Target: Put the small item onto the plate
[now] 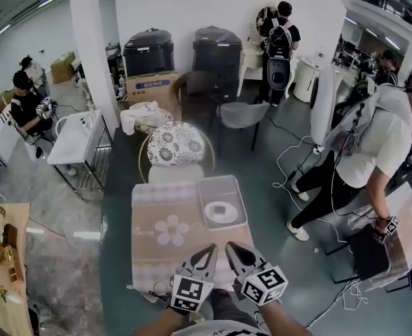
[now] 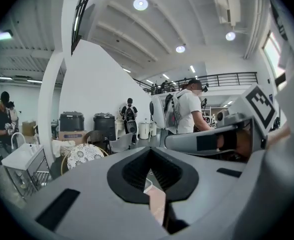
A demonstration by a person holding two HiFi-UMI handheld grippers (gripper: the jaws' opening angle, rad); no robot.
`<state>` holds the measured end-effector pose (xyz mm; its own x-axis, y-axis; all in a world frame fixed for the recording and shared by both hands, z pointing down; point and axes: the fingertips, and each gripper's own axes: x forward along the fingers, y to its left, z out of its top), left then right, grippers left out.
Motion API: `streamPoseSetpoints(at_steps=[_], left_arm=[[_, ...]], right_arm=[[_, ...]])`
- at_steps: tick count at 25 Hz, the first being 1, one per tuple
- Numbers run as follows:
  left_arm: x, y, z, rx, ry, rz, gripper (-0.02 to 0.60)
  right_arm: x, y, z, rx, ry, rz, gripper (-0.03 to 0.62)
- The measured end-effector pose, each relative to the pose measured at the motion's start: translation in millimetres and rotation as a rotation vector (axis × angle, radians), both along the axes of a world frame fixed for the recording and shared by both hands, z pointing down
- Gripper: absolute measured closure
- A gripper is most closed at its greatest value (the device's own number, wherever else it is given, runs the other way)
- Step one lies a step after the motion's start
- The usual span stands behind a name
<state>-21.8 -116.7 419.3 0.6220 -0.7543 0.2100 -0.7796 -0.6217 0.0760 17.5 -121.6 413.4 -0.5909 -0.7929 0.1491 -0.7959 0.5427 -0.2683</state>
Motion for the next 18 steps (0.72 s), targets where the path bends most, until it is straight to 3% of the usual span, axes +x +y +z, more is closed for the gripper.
streamPoseSetpoints(at_steps=[18], left_arm=[[-5,8,0,0.008,0.005,-0.003,0.577]], right_arm=[[-4,3,-16,0.088,0.048,0.021,0.58]])
